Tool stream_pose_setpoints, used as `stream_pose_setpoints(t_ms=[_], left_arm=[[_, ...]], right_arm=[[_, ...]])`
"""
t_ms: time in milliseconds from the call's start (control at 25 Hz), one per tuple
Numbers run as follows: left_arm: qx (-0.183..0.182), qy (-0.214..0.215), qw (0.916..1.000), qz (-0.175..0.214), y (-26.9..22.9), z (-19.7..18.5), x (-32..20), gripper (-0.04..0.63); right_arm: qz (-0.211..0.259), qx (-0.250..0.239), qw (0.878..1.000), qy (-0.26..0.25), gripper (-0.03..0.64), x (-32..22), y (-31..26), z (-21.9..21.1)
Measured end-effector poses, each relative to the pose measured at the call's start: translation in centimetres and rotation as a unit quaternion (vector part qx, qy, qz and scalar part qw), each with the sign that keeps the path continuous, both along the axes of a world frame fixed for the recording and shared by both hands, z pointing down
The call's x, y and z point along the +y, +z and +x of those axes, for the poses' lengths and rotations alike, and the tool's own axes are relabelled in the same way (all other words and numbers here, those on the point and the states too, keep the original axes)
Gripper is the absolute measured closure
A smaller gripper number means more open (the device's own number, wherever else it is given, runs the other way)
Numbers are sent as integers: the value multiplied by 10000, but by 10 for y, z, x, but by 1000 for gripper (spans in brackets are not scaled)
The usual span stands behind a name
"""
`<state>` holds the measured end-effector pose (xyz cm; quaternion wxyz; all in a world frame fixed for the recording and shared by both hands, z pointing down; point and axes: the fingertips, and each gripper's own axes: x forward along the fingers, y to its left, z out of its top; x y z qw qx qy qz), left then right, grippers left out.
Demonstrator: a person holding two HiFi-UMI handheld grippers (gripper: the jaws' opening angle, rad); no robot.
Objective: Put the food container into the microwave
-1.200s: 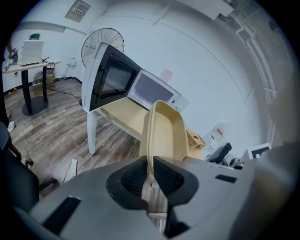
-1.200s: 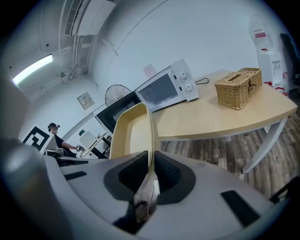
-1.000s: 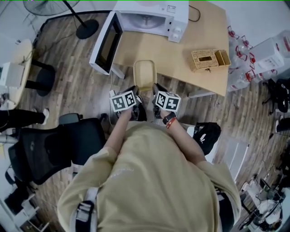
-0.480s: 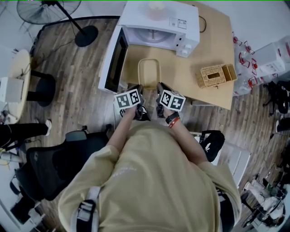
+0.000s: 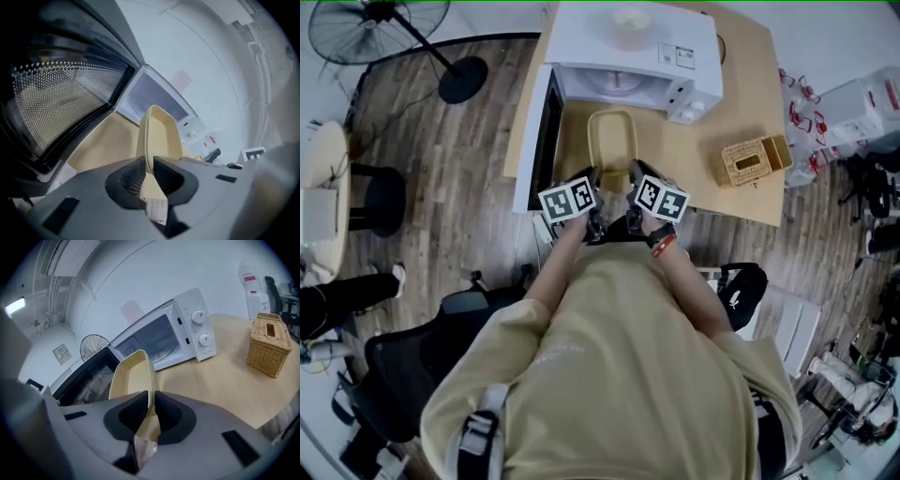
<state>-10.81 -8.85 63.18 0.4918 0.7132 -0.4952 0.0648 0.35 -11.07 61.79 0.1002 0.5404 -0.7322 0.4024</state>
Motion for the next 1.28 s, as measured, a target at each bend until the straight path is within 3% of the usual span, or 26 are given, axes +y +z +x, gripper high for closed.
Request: stream_pose_setpoints(t_ms=[240, 640, 1280], left_arm=[[78, 94, 9999, 9, -5, -3, -16, 541], [-108, 279, 9995, 85, -1, 8, -56, 541], [-216, -59, 9997, -2, 4, 6, -132, 541]], right_arm=[[-24, -121, 9998, 161, 561, -12, -6, -2], [-111, -298, 9987, 389, 561, -49, 6, 10], [-234, -502, 9983, 172, 558, -121, 11, 9]])
